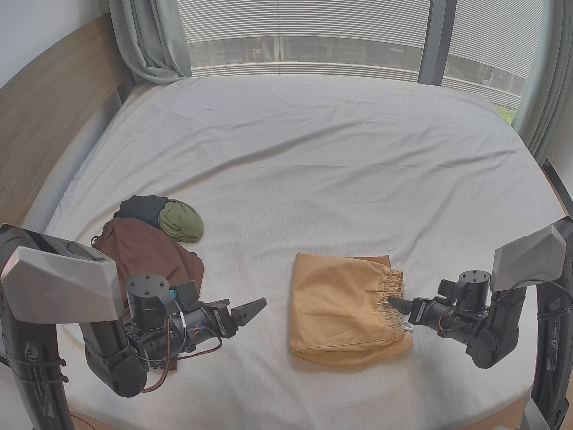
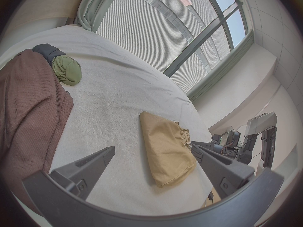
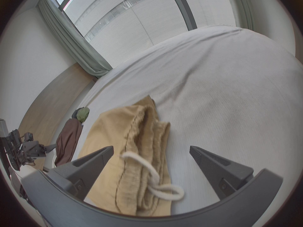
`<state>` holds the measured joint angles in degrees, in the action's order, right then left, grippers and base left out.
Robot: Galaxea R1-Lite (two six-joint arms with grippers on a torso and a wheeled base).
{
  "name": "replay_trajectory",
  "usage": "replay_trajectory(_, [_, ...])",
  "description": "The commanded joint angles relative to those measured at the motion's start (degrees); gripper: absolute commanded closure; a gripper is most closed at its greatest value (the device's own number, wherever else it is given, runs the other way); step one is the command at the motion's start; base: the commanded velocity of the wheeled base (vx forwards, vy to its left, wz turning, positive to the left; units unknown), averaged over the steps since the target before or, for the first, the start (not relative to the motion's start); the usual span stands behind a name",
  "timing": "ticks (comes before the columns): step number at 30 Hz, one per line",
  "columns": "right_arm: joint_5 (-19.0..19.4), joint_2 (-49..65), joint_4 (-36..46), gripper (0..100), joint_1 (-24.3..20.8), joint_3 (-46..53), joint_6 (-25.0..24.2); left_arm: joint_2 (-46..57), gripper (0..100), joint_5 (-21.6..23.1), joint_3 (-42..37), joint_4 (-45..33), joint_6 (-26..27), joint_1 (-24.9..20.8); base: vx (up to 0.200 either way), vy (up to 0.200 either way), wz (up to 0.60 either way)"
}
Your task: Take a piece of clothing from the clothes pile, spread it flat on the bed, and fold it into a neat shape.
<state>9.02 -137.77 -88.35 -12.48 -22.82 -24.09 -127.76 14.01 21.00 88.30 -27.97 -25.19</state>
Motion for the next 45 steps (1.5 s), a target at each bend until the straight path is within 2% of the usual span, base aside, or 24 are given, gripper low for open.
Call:
replay_trajectory(1, [0.4,-0.5,-0.1,0,-0.3,3.7,-0.2,-0.2,0,0.1,0.0,0.0,0.0,0.0,0.000,0.000,0.00])
replay_trajectory(10, [0.5,-5.3,0.0,0,-0.5,2.9,-1.1,-0.5,0,0.1,0.1,0.0,0.0,0.0,0.000,0.000,0.00])
replay_trajectory(24, [0.5,-6.9,0.1,0,-6.0,2.9,-7.2,-0.7,0,0.0,0.1,0.0,0.1,-0.1,0.000,0.000,0.00])
replay_trajectory(41, [0.6,-4.4,0.0,0,-4.0,4.1,-7.4,-1.4,0,-0.1,0.1,0.0,0.4,-0.7,0.000,0.000,0.00])
replay_trajectory(45, [2.6,-1.9,0.0,0,-4.0,5.9,-7.4,-1.5,0,0.0,0.2,0.0,0.5,-0.7,0.000,0.000,0.00])
